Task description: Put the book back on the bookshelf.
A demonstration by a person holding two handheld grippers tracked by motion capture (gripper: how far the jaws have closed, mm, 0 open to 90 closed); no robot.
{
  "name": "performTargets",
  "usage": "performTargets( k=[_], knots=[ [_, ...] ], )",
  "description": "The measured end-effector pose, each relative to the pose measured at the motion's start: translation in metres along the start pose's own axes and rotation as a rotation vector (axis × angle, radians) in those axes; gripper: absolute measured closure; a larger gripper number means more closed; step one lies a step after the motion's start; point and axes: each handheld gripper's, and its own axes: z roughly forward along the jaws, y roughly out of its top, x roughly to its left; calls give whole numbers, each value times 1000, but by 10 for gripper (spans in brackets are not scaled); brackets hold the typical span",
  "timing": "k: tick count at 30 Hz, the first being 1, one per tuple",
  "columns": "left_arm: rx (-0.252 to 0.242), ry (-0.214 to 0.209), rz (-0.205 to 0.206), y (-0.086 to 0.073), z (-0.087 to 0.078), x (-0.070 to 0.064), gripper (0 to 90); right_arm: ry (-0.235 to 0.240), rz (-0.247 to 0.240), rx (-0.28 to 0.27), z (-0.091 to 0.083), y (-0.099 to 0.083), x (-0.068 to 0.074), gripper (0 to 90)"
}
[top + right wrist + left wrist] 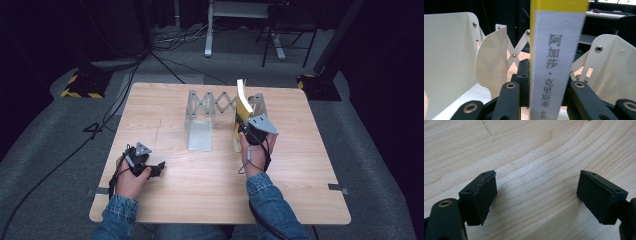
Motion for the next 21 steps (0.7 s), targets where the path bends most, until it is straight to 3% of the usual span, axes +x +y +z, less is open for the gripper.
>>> performTargets(
  k=[9,16,21],
  knots=[
    [-1,2,0,0,0,0,170,-4,-9,14,-3,1,-4,677],
    [0,-3,1,-3,-2,-2,170,15,1,-9,-14,14,-7,411],
    [-1,-6,12,-6,-6,-2,170,47,-8,-16,-29,25,-7,338]
  ],
)
